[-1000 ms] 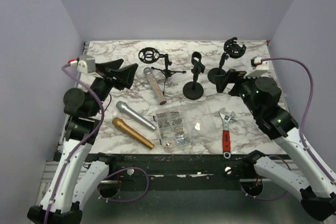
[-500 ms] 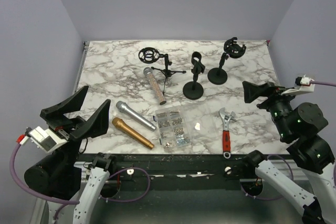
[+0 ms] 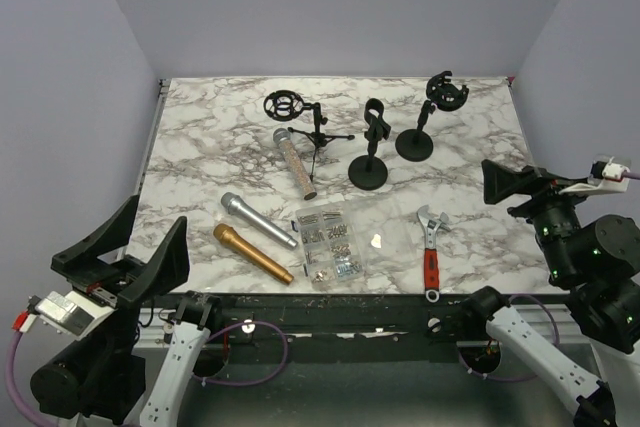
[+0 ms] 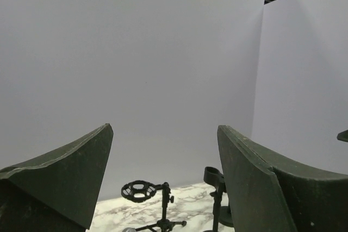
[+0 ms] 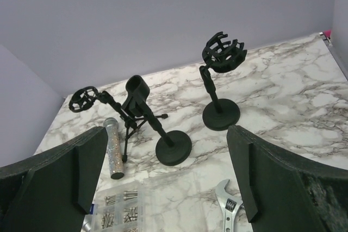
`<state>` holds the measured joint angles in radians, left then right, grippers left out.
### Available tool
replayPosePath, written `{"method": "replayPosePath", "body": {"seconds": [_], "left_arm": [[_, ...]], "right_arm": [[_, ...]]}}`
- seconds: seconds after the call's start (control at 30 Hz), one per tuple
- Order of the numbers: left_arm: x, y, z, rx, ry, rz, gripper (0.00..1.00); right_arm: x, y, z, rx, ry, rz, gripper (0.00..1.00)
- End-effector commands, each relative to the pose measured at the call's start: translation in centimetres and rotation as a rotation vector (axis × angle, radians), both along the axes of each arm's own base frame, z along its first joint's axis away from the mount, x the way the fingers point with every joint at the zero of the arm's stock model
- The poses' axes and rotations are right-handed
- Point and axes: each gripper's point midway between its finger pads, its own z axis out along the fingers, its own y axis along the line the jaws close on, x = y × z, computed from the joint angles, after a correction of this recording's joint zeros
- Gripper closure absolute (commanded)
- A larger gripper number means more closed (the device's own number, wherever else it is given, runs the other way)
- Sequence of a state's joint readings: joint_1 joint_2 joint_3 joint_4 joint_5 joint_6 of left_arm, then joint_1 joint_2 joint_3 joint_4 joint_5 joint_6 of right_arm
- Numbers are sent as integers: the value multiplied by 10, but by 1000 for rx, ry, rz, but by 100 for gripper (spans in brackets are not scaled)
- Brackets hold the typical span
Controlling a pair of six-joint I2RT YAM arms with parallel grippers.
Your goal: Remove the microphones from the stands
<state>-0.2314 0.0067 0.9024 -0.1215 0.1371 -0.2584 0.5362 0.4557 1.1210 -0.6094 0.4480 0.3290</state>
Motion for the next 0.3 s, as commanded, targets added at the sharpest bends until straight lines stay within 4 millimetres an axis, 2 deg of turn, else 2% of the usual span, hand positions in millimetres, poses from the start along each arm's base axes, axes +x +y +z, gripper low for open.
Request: {"method": "replayPosePath", "body": {"seconds": [0.0,0.1,0.13,0.2,0.27], "left_arm": [[-1,9,-9,-11,14,43,20],[1,8,-11,-11,17,44,20],[2,8,-12,-12,20,44,20],[4,9,-12,-17,26,45,19],[4,8,-12,-16,24,39,20]], "right_arm": [[-16,-11,14,16,-49,-5,0],[-23,-17,17,40,-69,-20,0],[-23,-12,19,24,-98,11,0],[-19,-9,12,-4,-76,16,0],[-15,-20,6,4,-17,-61,0]]}}
